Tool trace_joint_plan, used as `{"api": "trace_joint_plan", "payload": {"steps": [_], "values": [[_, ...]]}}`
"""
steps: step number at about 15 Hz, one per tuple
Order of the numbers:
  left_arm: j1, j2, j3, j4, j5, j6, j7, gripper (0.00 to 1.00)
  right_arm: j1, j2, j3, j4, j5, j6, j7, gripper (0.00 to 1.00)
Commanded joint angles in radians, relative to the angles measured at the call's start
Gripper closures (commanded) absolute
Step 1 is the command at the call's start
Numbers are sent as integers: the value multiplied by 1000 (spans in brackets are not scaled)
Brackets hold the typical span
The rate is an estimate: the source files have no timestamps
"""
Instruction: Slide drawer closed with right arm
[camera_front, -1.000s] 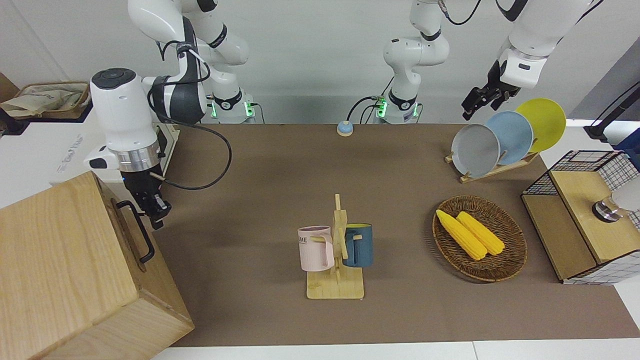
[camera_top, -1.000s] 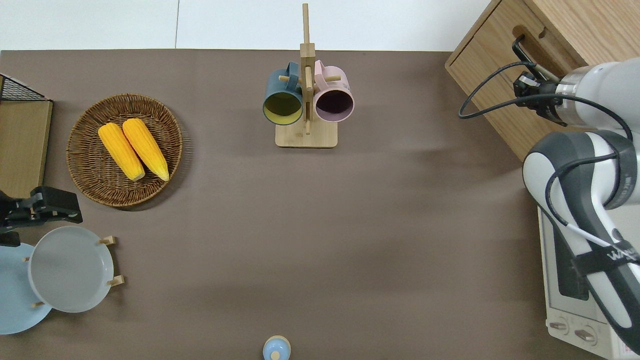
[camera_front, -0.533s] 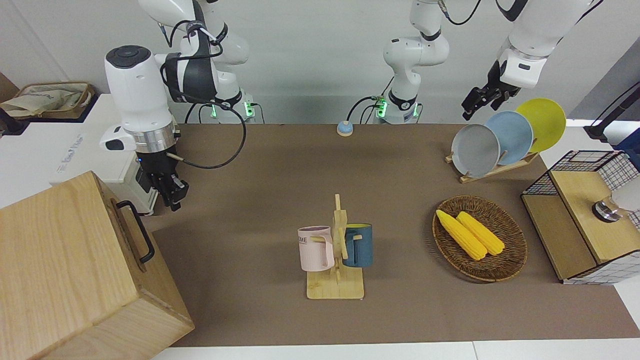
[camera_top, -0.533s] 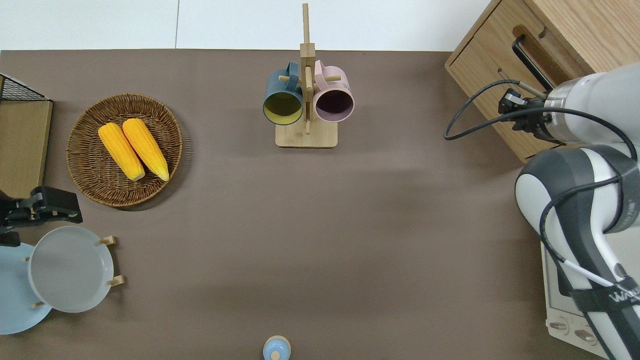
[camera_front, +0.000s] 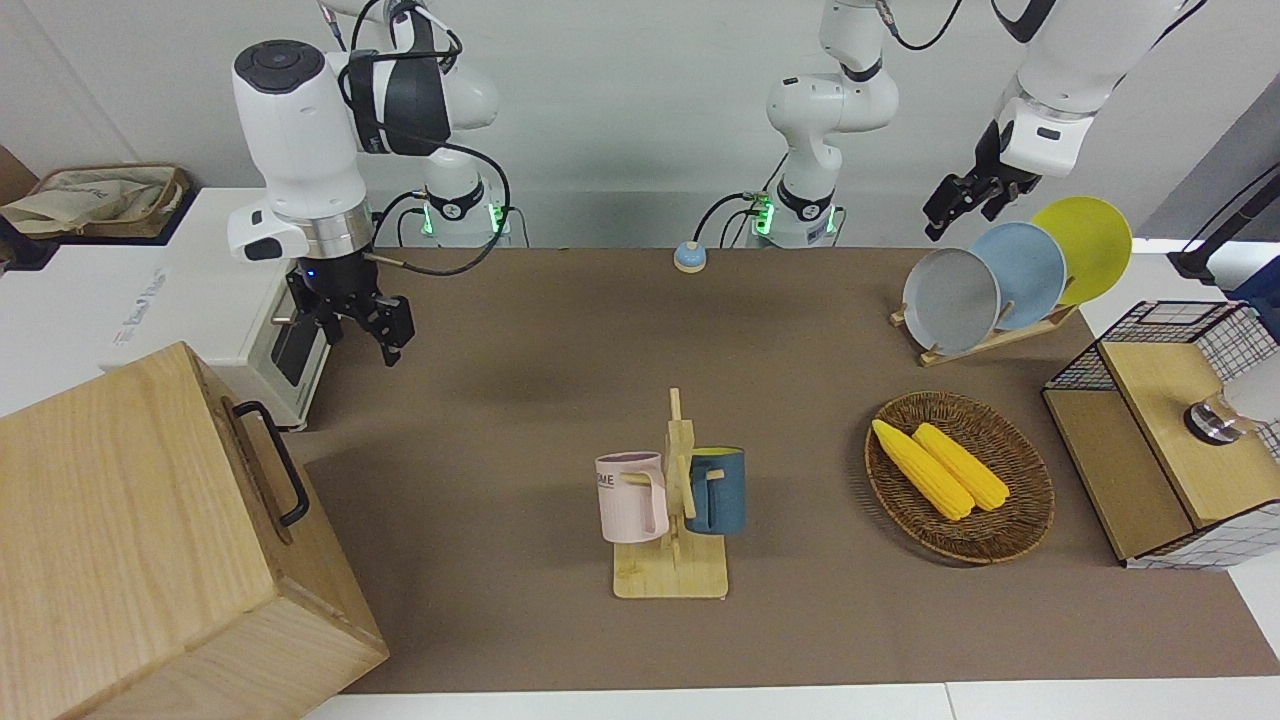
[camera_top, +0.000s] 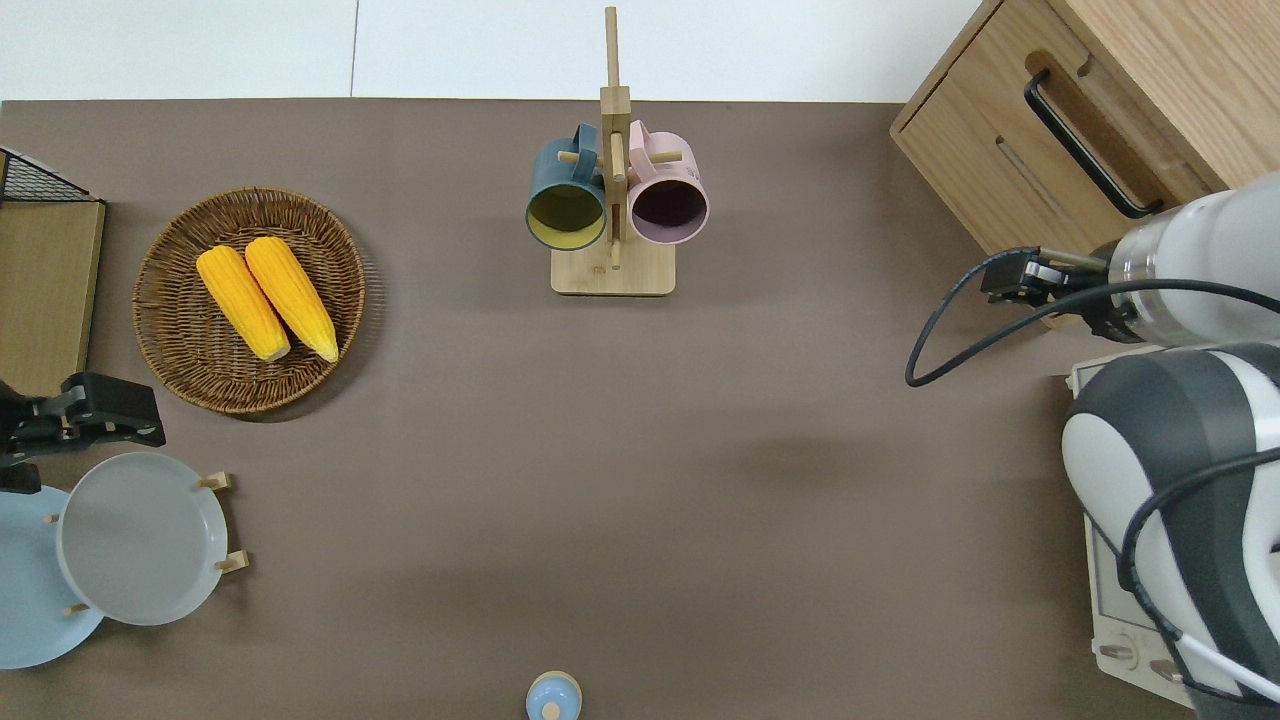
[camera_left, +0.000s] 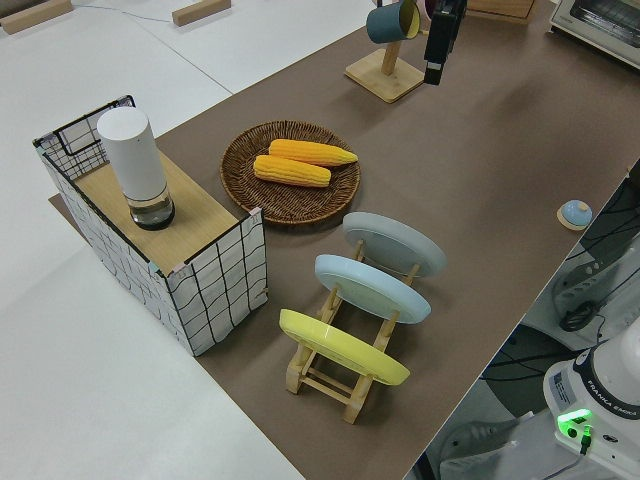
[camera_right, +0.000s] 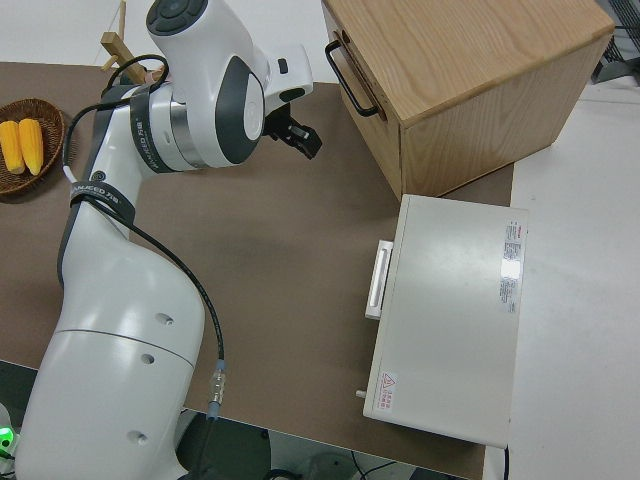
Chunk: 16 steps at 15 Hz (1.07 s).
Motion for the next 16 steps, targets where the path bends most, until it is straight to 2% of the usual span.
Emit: {"api": "trace_joint_plan", "payload": {"steps": [1,4,6,11,16], "values": [[-4,-8,5,0,-4,-2,10,7,27,-75,-13,-49,-1,-78,-77,13],[-4,-8,5,0,-4,-2,10,7,27,-132,-25,-86,52,-113,-120,13],[-4,-8,5,0,-4,-2,10,7,27,-152,-28,-96,63,-115,-128,13],[-4,-8,5,0,-4,-2,10,7,29,-210,-34,-173,74,-115,-166,13],[-4,-8,5,0,-4,-2,10,7,41,-216,-59,-181,86,-127,-211,13]]}}
